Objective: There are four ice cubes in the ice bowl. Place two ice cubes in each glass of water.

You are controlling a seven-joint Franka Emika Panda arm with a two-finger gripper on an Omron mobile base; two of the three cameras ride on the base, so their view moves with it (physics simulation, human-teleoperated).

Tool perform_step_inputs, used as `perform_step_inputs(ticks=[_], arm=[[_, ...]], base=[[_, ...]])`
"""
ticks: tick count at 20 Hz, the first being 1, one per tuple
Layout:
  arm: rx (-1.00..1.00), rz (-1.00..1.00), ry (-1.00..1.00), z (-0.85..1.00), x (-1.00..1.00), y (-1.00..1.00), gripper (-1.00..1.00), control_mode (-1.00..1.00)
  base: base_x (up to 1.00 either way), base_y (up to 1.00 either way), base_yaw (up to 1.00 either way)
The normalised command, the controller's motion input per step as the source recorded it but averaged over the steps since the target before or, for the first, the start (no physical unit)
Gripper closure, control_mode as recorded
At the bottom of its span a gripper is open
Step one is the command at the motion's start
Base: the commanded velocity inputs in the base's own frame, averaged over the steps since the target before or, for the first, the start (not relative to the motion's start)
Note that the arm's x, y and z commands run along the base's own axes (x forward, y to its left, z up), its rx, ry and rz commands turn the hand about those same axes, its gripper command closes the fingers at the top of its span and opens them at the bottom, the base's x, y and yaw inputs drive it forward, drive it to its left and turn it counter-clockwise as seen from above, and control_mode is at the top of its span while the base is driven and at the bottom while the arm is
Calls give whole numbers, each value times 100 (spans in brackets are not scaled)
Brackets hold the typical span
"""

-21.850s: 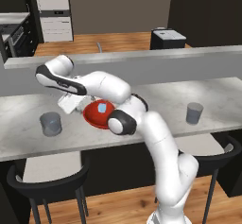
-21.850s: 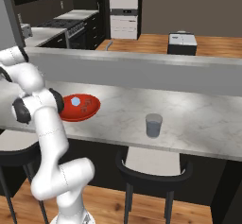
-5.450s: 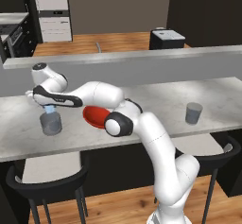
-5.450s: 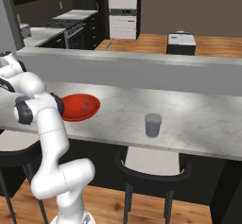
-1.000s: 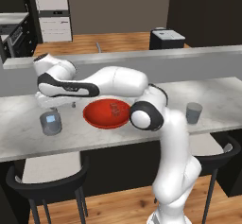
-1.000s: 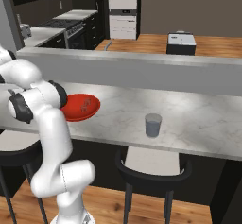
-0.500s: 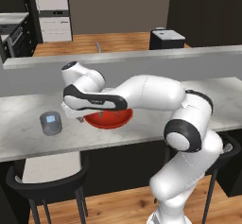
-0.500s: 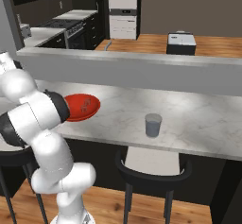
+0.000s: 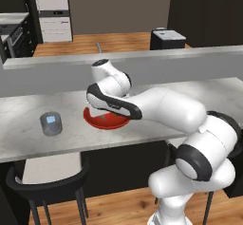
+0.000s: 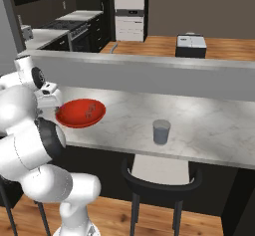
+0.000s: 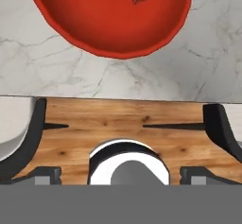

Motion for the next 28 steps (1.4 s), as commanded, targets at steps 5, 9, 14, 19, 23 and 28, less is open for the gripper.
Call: perform_step_inputs(ticks=[5, 9, 14, 19, 23, 28], arm=[[-4, 11, 20, 0, 41, -2, -100, -100], [-4, 6, 19, 0, 29, 6, -100, -100], [-6, 1, 8, 0, 13, 1, -100, -100], [-9, 0, 2, -12, 4, -39, -100, -100], [-11, 0, 0, -31, 0, -57, -100, -100], [-7, -1, -1, -39, 8, -36, -100, -100]], base=[[0, 0, 0], [0, 0, 0], [0, 0, 0], [0, 0, 0], [0, 0, 0], [0, 0, 0]])
